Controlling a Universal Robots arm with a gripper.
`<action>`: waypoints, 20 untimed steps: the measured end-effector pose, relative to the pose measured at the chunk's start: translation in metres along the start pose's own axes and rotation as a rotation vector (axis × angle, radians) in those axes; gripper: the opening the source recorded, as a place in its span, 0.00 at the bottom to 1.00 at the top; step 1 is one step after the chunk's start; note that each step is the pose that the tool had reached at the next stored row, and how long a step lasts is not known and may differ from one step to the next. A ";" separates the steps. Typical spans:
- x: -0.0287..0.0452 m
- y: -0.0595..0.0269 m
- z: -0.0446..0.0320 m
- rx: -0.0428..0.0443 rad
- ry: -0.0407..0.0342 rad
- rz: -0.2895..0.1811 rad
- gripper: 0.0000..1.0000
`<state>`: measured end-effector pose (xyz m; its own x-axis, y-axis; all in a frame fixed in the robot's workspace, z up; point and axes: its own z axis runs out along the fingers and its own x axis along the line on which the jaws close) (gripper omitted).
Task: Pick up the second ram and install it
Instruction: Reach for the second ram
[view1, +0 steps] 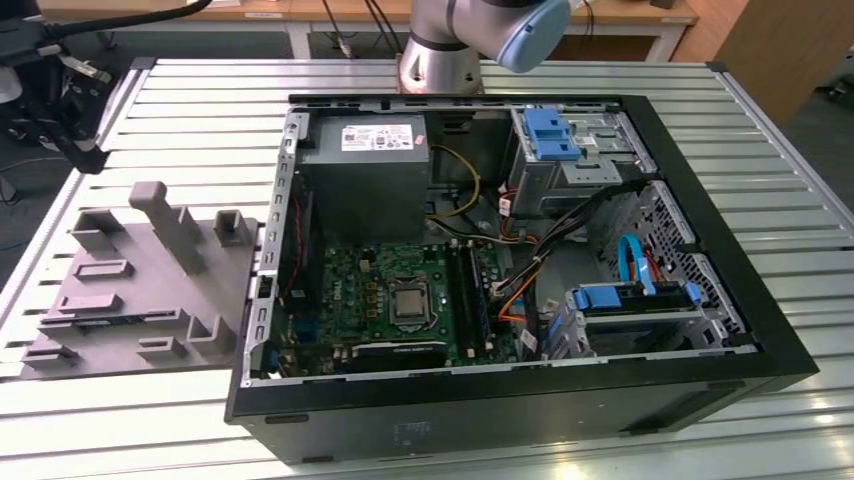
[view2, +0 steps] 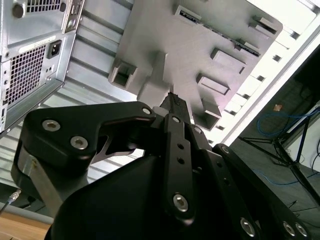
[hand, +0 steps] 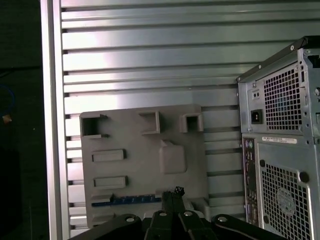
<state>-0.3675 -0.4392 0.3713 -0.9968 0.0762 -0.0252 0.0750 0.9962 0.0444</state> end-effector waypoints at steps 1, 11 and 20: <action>0.0007 -0.0011 0.0009 0.0000 0.0000 0.000 0.11; 0.0061 -0.0107 0.0103 0.0001 0.0001 0.000 0.11; 0.0101 -0.0196 0.0218 -0.0001 -0.0001 0.000 0.11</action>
<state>-0.3784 -0.4570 0.3484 -0.9968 0.0762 -0.0253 0.0750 0.9962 0.0445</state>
